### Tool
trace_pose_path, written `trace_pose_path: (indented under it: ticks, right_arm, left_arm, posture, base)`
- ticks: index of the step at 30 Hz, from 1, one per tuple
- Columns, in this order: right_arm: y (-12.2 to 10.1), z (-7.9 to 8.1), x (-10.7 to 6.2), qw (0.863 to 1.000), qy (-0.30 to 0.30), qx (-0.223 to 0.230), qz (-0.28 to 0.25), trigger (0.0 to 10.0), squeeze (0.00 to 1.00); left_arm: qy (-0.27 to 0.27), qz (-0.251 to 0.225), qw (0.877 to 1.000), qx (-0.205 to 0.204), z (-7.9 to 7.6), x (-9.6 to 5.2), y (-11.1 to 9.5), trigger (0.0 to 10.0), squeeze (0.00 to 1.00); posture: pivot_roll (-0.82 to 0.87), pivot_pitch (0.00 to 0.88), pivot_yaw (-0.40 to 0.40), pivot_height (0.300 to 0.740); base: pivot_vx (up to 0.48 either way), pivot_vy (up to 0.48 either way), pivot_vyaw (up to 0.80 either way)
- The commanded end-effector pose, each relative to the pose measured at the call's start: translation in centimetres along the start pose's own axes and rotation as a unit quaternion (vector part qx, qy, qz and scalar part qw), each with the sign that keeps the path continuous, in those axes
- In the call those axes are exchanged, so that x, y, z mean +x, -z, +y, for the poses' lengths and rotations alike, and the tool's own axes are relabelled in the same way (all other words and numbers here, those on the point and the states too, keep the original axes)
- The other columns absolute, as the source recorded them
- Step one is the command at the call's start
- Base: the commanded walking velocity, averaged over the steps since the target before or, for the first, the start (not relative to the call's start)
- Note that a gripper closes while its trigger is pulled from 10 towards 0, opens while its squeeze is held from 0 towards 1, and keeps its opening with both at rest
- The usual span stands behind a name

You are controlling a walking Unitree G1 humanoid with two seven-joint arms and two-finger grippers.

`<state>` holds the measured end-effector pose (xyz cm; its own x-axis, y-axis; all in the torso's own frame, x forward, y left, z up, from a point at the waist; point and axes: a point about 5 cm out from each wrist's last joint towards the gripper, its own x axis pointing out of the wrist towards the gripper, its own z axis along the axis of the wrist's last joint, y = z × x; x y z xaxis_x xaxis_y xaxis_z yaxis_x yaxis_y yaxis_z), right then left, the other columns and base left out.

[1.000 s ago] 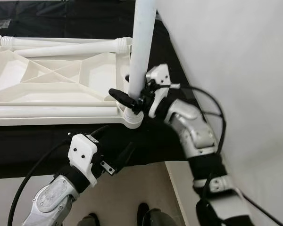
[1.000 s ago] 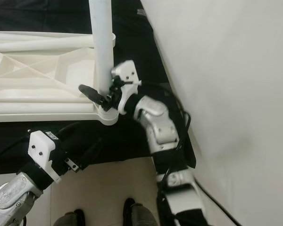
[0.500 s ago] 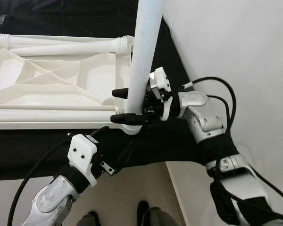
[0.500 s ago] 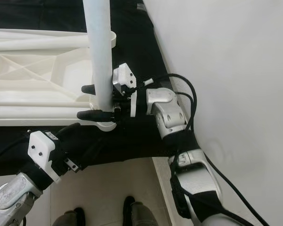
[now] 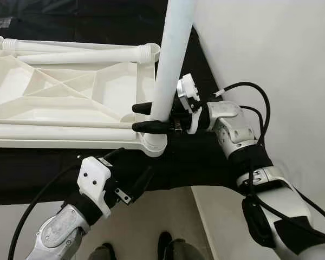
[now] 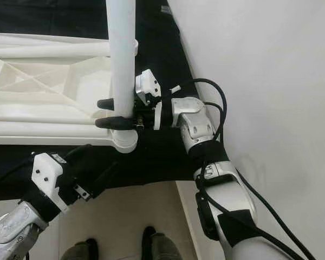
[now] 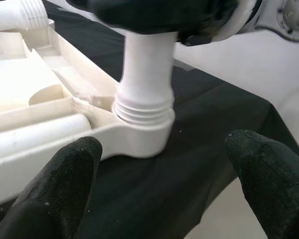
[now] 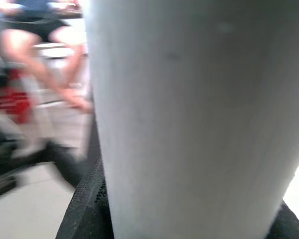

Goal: Building children table

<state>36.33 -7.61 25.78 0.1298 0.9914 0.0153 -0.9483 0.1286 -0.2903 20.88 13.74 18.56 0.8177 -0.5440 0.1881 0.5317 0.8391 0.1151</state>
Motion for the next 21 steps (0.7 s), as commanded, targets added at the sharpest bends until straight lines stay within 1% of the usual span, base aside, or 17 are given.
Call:
trace_pose_path:
  ticks: [1, 2, 3, 4, 5, 6, 7, 8, 9, 11, 14, 15, 17, 18, 19, 20, 21]
  right_arm:
    - [3.3, 0.1, -1.2, 0.994, 0.074, 0.033, 0.068, 0.0, 0.0]
    - [6.6, 0.9, -1.6, 0.967, 0.19, 0.047, 0.164, 0.0, 0.0]
    - [6.6, 0.9, -1.6, 0.967, 0.19, 0.047, 0.164, 0.0, 0.0]
    - [8.2, 1.3, -2.5, 0.918, 0.335, 0.079, 0.197, 0.0, 0.0]
    - [9.8, 3.9, -3.6, 0.857, 0.446, 0.124, 0.227, 0.0, 0.0]
    - [9.8, 3.9, -3.6, 0.857, 0.446, 0.124, 0.227, 0.0, 0.0]
    - [10.0, 5.5, -3.6, 0.856, 0.443, 0.139, 0.226, 0.0, 0.0]
    - [9.9, 6.8, -2.7, 0.87, 0.415, 0.153, 0.216, 0.0, 0.0]
    - [9.7, 7.6, -2.2, 0.877, 0.4, 0.162, 0.21, 0.0, 0.0]
    - [9.6, 7.7, -1.7, 0.88, 0.396, 0.166, 0.203, 0.0, 0.0]
    - [9.2, 6.7, -0.6, 0.886, 0.392, 0.149, 0.196, 0.0, 0.0]
    - [9.0, 6.0, -0.3, 0.888, 0.393, 0.136, 0.195, 9.4, 0.0]
    - [9.0, 6.0, -0.3, 0.888, 0.393, 0.136, 0.195, 9.4, 0.0]
    - [8.7, 5.4, 0.1, 0.894, 0.386, 0.122, 0.191, 10.0, 0.0]
    - [8.0, 4.7, 0.6, 0.903, 0.379, 0.117, 0.166, 10.0, 1.0]
    - [7.2, 4.6, 0.9, 0.903, 0.386, 0.115, 0.153, 10.0, 1.0]
    - [6.3, 4.4, 1.3, 0.912, 0.372, 0.115, 0.127, 10.0, 1.0]
  left_arm:
    - [0.009, 0.004, 1.0, -0.005, -0.5, -0.3, 0.0, 10.0, 0.0]
    - [0.007, 0.006, 1.0, -0.005, -0.3, -0.5, -0.1, 10.0, 0.0]
    - [0.007, 0.006, 1.0, -0.005, -0.3, -0.5, -0.1, 10.0, 0.0]
    - [0.007, 0.006, 1.0, -0.005, -0.2, -0.6, -0.1, 10.0, 0.0]
    - [0.009, 0.007, 1.0, -0.006, -0.2, -0.6, -0.1, 10.0, 0.0]
    - [0.009, 0.007, 1.0, -0.006, -0.2, -0.6, -0.1, 10.0, 0.0]
    - [0.011, 0.008, 1.0, -0.007, -0.3, -0.6, -0.1, 10.0, 0.0]
    - [0.013, 0.007, 1.0, -0.01, -0.4, -0.5, -0.1, 10.0, 0.0]
    - [0.014, 0.007, 1.0, -0.012, -0.4, -0.5, 0.0, 10.0, 0.0]
    - [0.015, 0.006, 1.0, -0.017, -0.4, -0.4, 0.0, 10.0, 0.0]
    - [0.02, 0.005, 1.0, -0.02, -0.6, -0.1, 0.2, 10.0, 0.0]
    - [0.021, 0.004, 1.0, -0.02, -0.7, 0.0, 0.2, 10.0, 0.0]
    - [0.021, 0.004, 1.0, -0.02, -0.7, 0.0, 0.2, 10.0, 0.0]
    - [0.018, 0.003, 1.0, -0.017, -0.5, 0.0, 0.1, 10.0, 0.0]
    - [0.013, 0.003, 1.0, -0.013, -0.3, -0.1, 0.1, 10.0, 0.0]
    - [0.01, 0.003, 1.0, -0.011, -0.1, -0.1, 0.0, 10.0, 0.0]
    - [0.007, 0.003, 1.0, -0.009, 0.0, -0.2, 0.0, 10.0, 0.0]
  posture:
    - [0.14, 0.319, -0.125, 0.74]
    - [0.13, 0.326, -0.115, 0.74]
    - [0.13, 0.326, -0.115, 0.74]
    - [0.12, 0.331, -0.108, 0.74]
    - [0.12, 0.341, -0.106, 0.74]
    - [0.12, 0.341, -0.106, 0.74]
    - [0.12, 0.341, -0.106, 0.74]
    - [0.11, 0.339, -0.099, 0.74]
    - [0.1, 0.336, -0.095, 0.74]
    - [0.09, 0.328, -0.083, 0.74]
    - [0.1, 0.322, -0.085, 0.74]
    - [0.11, 0.316, -0.091, 0.74]
    - [0.11, 0.316, -0.091, 0.74]
    - [0.12, 0.313, -0.095, 0.74]
    - [0.12, 0.307, -0.1, 0.74]
    - [0.12, 0.307, -0.1, 0.74]
    - [0.13, 0.301, -0.104, 0.74]
  base:
    - [0.0, 0.0, 0.0]
    - [0.0, 0.0, 0.0]
    - [0.0, 0.0, 0.0]
    - [0.0, 0.0, 0.0]
    - [0.0, 0.0, 0.0]
    - [0.0, 0.0, 0.0]
    - [0.0, 0.0, 0.0]
    - [0.0, 0.0, 0.0]
    - [0.0, 0.0, 0.0]
    - [0.0, 0.0, 0.0]
    - [0.0, 0.0, 0.0]
    - [0.0, 0.0, 0.0]
    - [0.0, 0.0, 0.0]
    - [0.0, 0.0, 0.0]
    - [0.0, 0.0, 0.0]
    - [0.0, 0.0, 0.0]
    - [0.0, 0.0, 0.0]
